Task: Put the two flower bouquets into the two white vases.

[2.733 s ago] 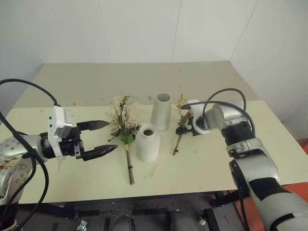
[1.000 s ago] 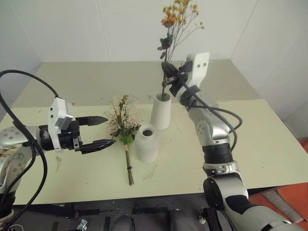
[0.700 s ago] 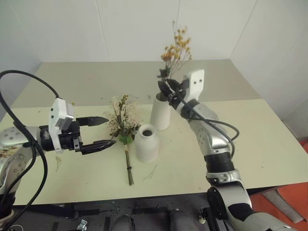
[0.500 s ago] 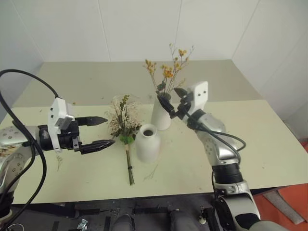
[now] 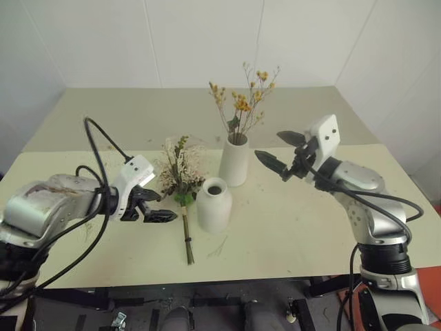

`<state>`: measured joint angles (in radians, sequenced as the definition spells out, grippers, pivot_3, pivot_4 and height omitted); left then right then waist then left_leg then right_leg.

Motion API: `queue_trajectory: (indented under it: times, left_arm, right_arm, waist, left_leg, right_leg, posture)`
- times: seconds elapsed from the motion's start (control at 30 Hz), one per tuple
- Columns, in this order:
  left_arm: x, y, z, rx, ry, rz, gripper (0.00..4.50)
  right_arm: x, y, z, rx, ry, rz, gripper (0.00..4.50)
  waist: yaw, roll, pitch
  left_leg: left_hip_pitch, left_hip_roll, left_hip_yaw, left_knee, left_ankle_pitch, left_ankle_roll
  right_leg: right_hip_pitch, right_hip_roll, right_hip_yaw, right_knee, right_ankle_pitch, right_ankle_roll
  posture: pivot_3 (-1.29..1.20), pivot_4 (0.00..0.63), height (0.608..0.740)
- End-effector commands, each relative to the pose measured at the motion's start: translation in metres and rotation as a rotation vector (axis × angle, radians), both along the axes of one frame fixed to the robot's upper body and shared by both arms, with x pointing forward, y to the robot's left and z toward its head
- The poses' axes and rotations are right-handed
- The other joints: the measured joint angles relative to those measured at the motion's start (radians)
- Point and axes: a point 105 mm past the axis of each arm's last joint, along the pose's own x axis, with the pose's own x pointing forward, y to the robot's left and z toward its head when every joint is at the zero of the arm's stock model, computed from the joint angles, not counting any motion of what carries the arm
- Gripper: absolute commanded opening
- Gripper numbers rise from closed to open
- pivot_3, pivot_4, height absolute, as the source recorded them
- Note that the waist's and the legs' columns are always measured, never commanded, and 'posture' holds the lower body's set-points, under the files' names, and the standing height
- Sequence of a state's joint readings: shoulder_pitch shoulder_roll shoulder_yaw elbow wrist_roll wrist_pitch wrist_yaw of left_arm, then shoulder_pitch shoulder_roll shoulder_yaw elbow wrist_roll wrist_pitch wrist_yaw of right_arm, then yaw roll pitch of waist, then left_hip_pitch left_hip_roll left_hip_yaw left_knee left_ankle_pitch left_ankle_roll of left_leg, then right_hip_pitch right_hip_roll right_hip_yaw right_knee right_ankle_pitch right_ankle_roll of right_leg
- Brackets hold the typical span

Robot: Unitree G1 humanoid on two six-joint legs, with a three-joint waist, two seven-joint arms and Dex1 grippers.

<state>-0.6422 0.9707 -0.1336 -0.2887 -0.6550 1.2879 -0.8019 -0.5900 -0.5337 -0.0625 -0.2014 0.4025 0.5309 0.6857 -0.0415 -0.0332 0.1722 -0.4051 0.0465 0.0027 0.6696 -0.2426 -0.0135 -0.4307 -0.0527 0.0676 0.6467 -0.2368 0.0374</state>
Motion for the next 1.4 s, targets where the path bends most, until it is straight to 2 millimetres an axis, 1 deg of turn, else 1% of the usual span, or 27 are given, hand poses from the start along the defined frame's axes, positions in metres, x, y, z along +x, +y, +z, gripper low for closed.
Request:
queue_trajectory:
  times: [0.03,0.13,0.3,0.43,0.57,0.67,0.77,0.97,1.07,1.1,1.23,1.33,1.4]
  left_arm:
    - [0.012,-0.007,-0.007,0.048,0.038,0.061,4.5]
    - [0.019,-0.016,-0.015,0.075,0.079,0.09,4.5]
    - [0.033,-0.019,-0.03,0.13,0.105,0.147,4.5]
    - [0.039,-0.019,-0.036,0.151,0.11,0.166,4.5]
    - [0.045,-0.022,-0.04,0.157,0.102,0.184,4.5]
    - [0.048,-0.021,-0.042,0.164,0.099,0.204,3.92]
    - [0.048,-0.017,-0.044,0.176,0.099,0.225,3.02]
    - [0.049,-0.001,-0.045,0.2,0.097,0.275,1.05]
    - [0.05,0.005,-0.043,0.206,0.084,0.304,0.27]
    - [0.05,0.007,-0.042,0.21,0.076,0.311,0.09]
    - [0.052,0.021,-0.034,0.229,0.037,0.367,0.09]
    - [0.058,0.04,-0.023,0.263,-0.027,0.46,0.09]
    - [0.061,0.054,-0.011,0.284,-0.083,0.531,0.09]
  right_arm:
    - [-0.027,0.0,0.025,-0.012,-0.062,0.153,4.47]
    - [-0.045,-0.003,0.024,-0.054,-0.042,0.261,4.47]
    - [-0.067,-0.011,0.017,-0.137,0.016,0.38,4.47]
    - [-0.075,-0.014,0.016,-0.162,0.028,0.417,4.47]
    - [-0.079,-0.02,0.014,-0.194,0.039,0.434,4.47]
    - [-0.081,-0.023,0.014,-0.206,0.047,0.446,4.5]
    - [-0.083,-0.025,0.013,-0.225,0.055,0.463,4.5]
    - [-0.087,-0.028,0.012,-0.242,0.065,0.488,4.5]
    - [-0.086,-0.029,0.012,-0.251,0.067,0.49,4.5]
    - [-0.086,-0.03,0.011,-0.254,0.069,0.491,4.5]
    - [-0.086,-0.031,0.011,-0.266,0.072,0.498,4.5]
    - [-0.086,-0.034,0.01,-0.275,0.075,0.496,4.5]
    - [-0.086,-0.037,0.009,-0.281,0.079,0.49,4.5]
  waist:
    - [0.004,0.0,0.0]
    - [0.009,0.0,0.0]
    - [0.015,0.0,0.0]
    - [0.013,0.0,0.0]
    - [0.022,0.0,0.0]
    - [0.026,0.0,0.0]
    - [0.027,0.0,0.0]
    - [0.024,0.0,0.0]
    - [0.024,0.0,0.0]
    - [0.024,0.0,0.0]
    - [0.022,0.0,0.0]
    - [0.021,0.0,0.0]
    - [0.023,0.0,0.0]
  left_leg:
    - [0.0,-0.001,0.0,0.0,0.0,0.0]
    - [-0.001,-0.001,-0.001,0.0,0.0,0.0]
    - [0.001,-0.001,-0.001,0.001,0.0,0.0]
    - [0.004,-0.002,-0.001,0.001,0.0,0.0]
    - [0.006,-0.002,-0.001,0.001,0.0,0.0]
    - [0.006,-0.002,-0.001,0.002,0.0,0.0]
    - [0.006,-0.002,-0.001,0.003,0.0,0.0]
    - [0.006,-0.002,-0.002,0.003,0.0,0.0]
    - [0.006,-0.002,-0.002,0.003,0.0,0.0]
    - [0.006,-0.002,-0.002,0.003,0.0,0.0]
    - [0.005,-0.002,-0.002,0.004,0.0,0.0]
    - [0.005,-0.002,-0.002,0.004,0.0,0.0]
    - [0.005,-0.002,-0.002,0.004,0.0,0.0]
  right_leg:
    - [0.0,0.0,0.0,0.0,0.0,0.0]
    - [0.0,-0.001,0.0,-0.001,0.0,0.0]
    - [0.002,-0.001,0.0,-0.001,0.0,0.0]
    - [0.005,-0.001,0.0,0.0,0.0,0.0]
    - [0.007,-0.001,0.0,-0.001,0.0,0.001]
    - [0.008,-0.001,0.0,0.0,0.0,0.001]
    - [0.008,-0.001,0.0,0.0,0.0,0.001]
    - [0.008,-0.001,0.0,0.0,0.0,0.001]
    - [0.008,-0.001,0.0,0.0,0.0,0.001]
    - [0.008,-0.001,0.0,0.0,0.0,0.001]
    - [0.008,-0.001,0.0,0.001,0.0,0.001]
    - [0.007,-0.001,0.0,0.001,0.0,0.001]
    - [0.007,-0.001,0.0,0.001,0.0,0.001]
  posture:
    - [0.0,0.15,0.74]
    - [0.0,0.15,0.74]
    - [0.0,0.15,0.74]
    - [0.0,0.15,0.74]
    - [0.0,0.15,0.74]
    - [0.0,0.15,0.74]
    - [0.0,0.15,0.74]
    - [0.0,0.15,0.74]
    - [0.0,0.15,0.74]
    - [0.0,0.15,0.74]
    - [0.0,0.15,0.74]
    - [0.0,0.15,0.74]
    - [0.0,0.15,0.74]
